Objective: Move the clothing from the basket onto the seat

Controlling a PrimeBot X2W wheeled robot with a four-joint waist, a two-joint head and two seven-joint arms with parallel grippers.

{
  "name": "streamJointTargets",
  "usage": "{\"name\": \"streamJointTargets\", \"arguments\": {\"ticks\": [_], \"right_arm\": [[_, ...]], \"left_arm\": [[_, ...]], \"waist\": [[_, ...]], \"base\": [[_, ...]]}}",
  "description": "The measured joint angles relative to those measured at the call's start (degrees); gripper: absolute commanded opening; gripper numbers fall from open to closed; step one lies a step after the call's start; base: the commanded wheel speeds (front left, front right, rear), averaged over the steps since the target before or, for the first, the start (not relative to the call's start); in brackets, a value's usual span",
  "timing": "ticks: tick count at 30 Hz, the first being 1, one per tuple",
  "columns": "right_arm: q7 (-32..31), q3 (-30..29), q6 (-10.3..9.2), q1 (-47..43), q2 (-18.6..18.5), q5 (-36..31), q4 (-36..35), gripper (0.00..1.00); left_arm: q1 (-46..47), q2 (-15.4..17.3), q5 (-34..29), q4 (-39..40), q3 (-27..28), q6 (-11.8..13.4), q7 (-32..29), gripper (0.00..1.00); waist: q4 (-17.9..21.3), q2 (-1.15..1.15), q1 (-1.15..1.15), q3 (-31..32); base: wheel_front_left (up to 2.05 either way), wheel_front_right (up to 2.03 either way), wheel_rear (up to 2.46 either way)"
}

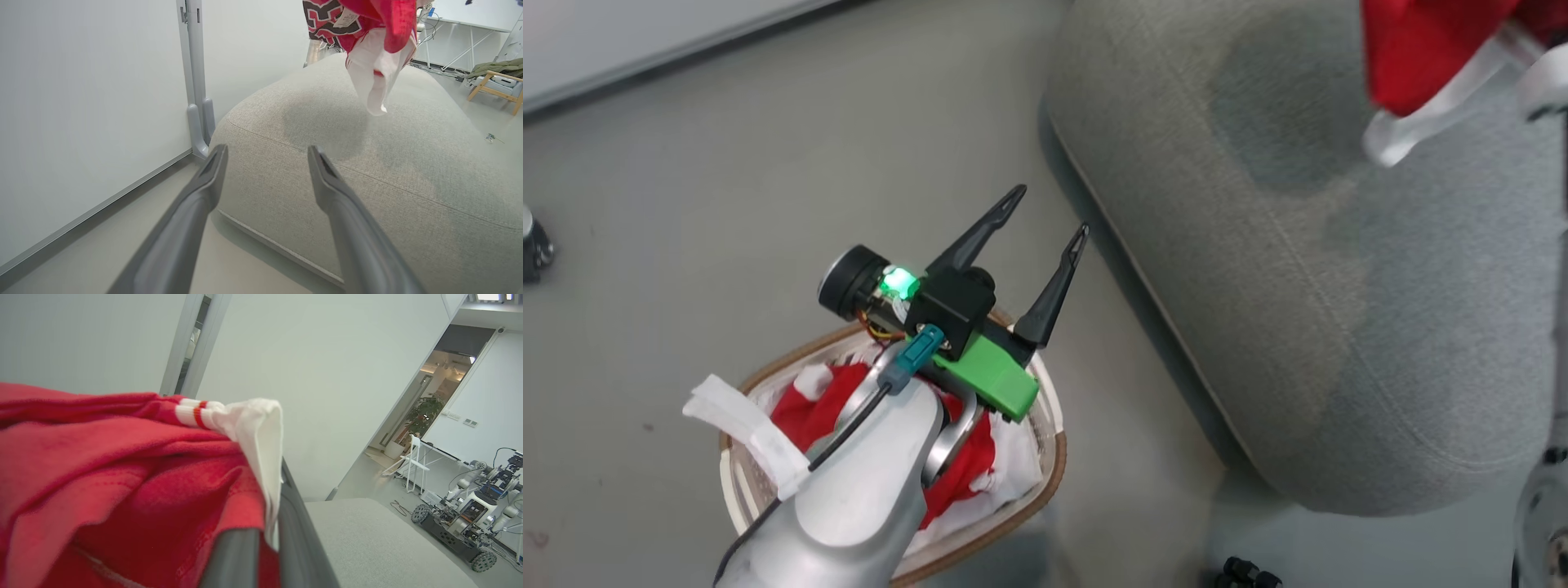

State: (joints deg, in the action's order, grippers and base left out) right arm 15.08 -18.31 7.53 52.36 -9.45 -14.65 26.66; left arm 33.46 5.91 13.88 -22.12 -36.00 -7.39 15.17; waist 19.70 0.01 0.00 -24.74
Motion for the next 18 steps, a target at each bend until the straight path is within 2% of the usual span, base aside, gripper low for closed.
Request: {"name": "streamJointTargets", "arguments": {"ticks": [5, 7, 12, 18], "right_arm": [[0.00, -4.17, 0.00, 7.19, -6.00, -2.04, 2.75, 0.00], [0.01, -5.33, 0.00, 9.22, -7.35, -2.45, 4.00, 0.00], [0.00, -9.17, 0.00, 12.00, -7.22, -3.22, 8.31, 0.00], [0.01, -11.98, 0.00, 11.87, -5.56, -6.03, 12.35, 0.00]], "left_arm": [[2.81, 1.14, -1.48, 1.75, -1.03, 0.00, 0.01, 1.00], [3.77, 1.81, -2.32, 2.42, -0.92, 0.00, 0.00, 1.00], [5.09, 4.22, -4.58, 3.27, -1.11, 0.42, 0.00, 1.00], [5.72, 4.26, -5.19, 3.39, -1.75, 0.90, 0.00, 1.00]], "waist": [[-2.65, 0.00, 0.00, -5.20], [-3.56, 0.00, 0.00, -7.24], [-5.34, 0.00, 0.01, -12.87], [-6.57, 0.00, 0.01, -18.36]], "base": [[0.00, 0.00, 0.00], [0.00, 0.00, 0.00], [0.00, 0.00, 0.00], [0.00, 0.00, 0.00]]}}
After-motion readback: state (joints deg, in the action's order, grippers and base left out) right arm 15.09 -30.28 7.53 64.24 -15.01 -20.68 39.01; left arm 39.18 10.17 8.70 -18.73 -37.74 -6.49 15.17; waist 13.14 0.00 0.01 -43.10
